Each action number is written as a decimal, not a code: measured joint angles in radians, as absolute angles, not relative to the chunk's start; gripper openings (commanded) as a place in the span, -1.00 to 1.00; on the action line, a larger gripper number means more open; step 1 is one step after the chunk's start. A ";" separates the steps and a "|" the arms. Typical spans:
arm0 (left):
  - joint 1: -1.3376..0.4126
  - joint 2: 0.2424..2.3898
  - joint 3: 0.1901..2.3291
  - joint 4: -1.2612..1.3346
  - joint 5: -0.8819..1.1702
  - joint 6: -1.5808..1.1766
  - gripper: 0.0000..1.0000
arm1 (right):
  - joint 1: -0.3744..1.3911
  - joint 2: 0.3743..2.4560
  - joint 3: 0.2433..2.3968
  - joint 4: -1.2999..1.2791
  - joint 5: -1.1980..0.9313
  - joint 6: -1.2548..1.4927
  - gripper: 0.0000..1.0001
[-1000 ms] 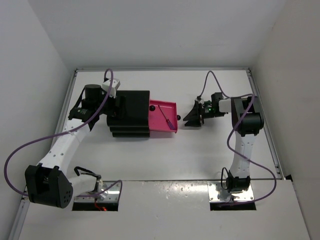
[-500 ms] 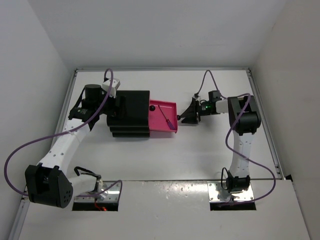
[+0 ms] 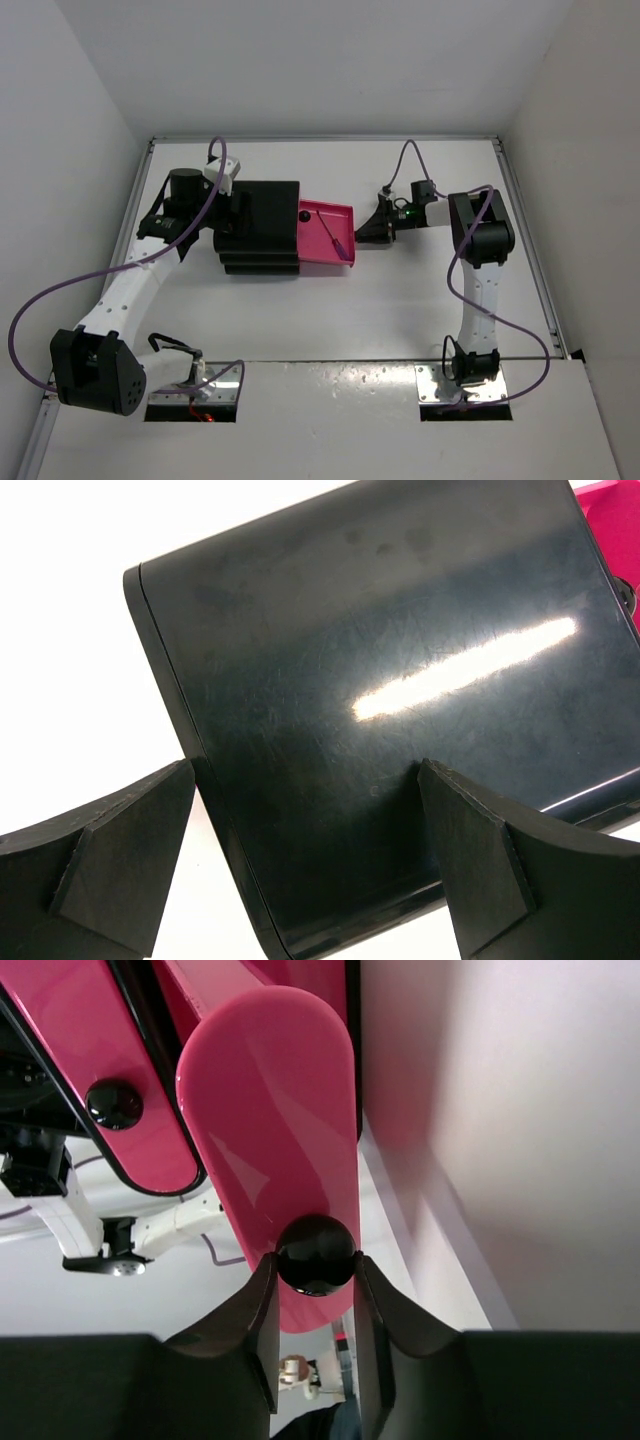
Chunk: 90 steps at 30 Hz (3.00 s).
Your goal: Sort the tools into containers
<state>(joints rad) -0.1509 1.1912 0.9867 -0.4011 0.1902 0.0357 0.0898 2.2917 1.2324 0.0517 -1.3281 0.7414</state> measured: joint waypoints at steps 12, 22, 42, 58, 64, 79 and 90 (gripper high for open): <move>-0.151 1.191 0.987 -0.400 0.190 0.036 0.98 | 0.090 2.260 1.225 0.063 -1.307 0.747 -0.92; -0.151 1.194 0.987 -0.400 0.190 0.036 0.98 | 0.146 2.152 1.226 0.059 -1.212 0.762 -0.99; -0.151 1.198 0.989 -0.392 0.191 0.033 0.98 | 0.316 2.191 1.234 0.345 -1.139 1.070 -0.97; -0.151 1.199 0.988 -0.389 0.191 0.033 0.98 | 0.383 2.308 1.315 0.578 -1.172 1.288 -0.37; -0.150 1.200 0.988 -0.389 0.191 0.033 0.98 | 0.373 2.268 1.260 0.589 -1.172 1.278 0.05; -0.150 1.191 0.978 -0.378 0.191 0.033 0.98 | 0.215 2.052 1.152 0.535 -1.205 1.196 0.08; -0.150 1.191 0.976 -0.375 0.191 0.033 0.98 | 0.340 2.097 1.202 0.683 -1.204 1.356 0.11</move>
